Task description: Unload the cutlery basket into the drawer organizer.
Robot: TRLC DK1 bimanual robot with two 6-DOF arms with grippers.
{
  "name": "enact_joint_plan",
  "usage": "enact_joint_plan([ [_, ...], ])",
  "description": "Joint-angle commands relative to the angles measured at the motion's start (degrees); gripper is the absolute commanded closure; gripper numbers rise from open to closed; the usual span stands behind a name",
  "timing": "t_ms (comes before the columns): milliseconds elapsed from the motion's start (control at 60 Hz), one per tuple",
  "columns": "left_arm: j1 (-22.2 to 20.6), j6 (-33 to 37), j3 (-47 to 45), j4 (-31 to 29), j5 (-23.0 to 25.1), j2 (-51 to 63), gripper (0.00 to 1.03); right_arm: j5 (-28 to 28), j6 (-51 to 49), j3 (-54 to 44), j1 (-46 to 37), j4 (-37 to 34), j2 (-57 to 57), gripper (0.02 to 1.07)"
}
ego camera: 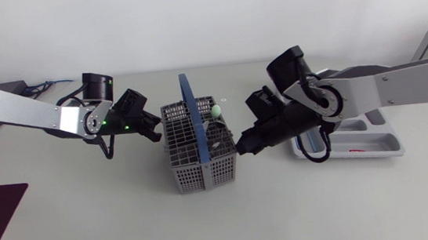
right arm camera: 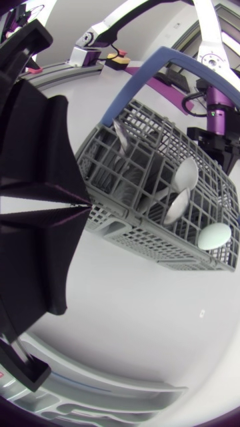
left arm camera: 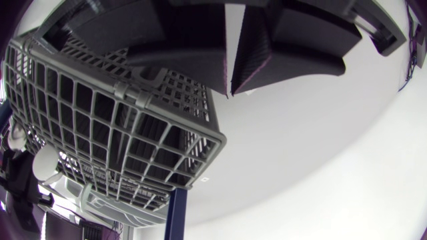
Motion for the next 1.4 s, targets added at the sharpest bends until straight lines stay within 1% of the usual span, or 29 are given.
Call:
enact_joint_plan([
  [0, -0.28, -1.16, 1.75, -0.02, -0.20, 1.81, 0.75, 0.19, 1.23, -0.68, 3.10, 0.67, 0.70, 0.96],
  [200, 0.60, -0.98, 2.89, -0.11, -0.29, 2.33, 0.75, 0.63, 2.99, 1.08, 9.95, 0.41, 1.49, 0.96],
  [367, 3.24, -0.54, 2.54, -0.81, -0.29, 1.10, 0.75, 1.42, 3.25, 2.13, 11.27, -0.47, 0.96, 0.96],
  [467, 5.35, 1.48, -1.24, -1.17, -0.20, -3.12, 0.75, 1.24, 2.38, 1.17, 7.75, -0.82, -1.85, 0.96],
  [600, 6.75, 5.17, -7.57, -1.17, -0.20, -9.80, 0.75, 0.63, 1.06, 0.29, 2.39, -0.65, -3.87, 0.96],
  [633, 7.28, 6.93, -10.82, -1.43, -0.20, -13.40, 0.75, 0.72, 0.53, 0.37, -0.07, -0.21, -3.96, 0.96],
  [667, 7.55, 8.60, -13.98, -2.75, 0.24, -17.62, 0.75, 0.54, 0.27, 1.08, -2.97, 0.94, -2.73, 0.96],
  [750, 7.55, 12.02, -18.56, -6.18, 1.03, -23.86, 0.75, 0.37, 0.27, 3.45, -6.13, 2.17, 0.17, 0.96],
  [800, 7.28, 13.61, -21.89, -7.93, 2.43, -28.34, 0.75, 0.19, 0.27, 5.65, -7.72, 2.69, 2.81, 0.96],
  [850, 6.84, 15.28, -24.18, -9.95, 2.87, -31.77, 0.75, -0.07, 0.27, 7.76, -8.42, 2.69, 5.01, 0.96],
  [967, 5.08, 18.09, -27.78, -15.40, 4.54, -36.69, 0.75, 0.01, 0.71, 13.12, -8.86, 4.10, 10.90, 0.96],
  [1100, 2.62, 19.06, -30.51, -17.60, 5.07, -38.71, 0.75, 0.01, 1.58, 19.45, -9.12, 4.19, 17.31, 0.96],
  [1183, 0.69, 19.23, -31.91, -18.57, 5.07, -39.68, 0.75, 0.01, 1.94, 22.17, -9.12, 4.19, 19.60, 0.96],
  [1233, 0.25, 19.23, -32.44, -19.18, 5.16, -40.38, 0.75, 0.10, 2.02, 23.58, -9.12, 4.19, 20.65, 0.96],
  [1317, -1.51, 19.41, -33.23, -21.47, 5.60, -41.70, 0.75, -0.16, 2.29, 27.18, -8.95, 3.13, 23.29, 0.96],
  [1383, -2.39, 19.32, -33.58, -21.82, 6.13, -41.79, 0.75, -0.78, 2.29, 29.73, -8.51, 2.26, 25.22, 0.96],
])
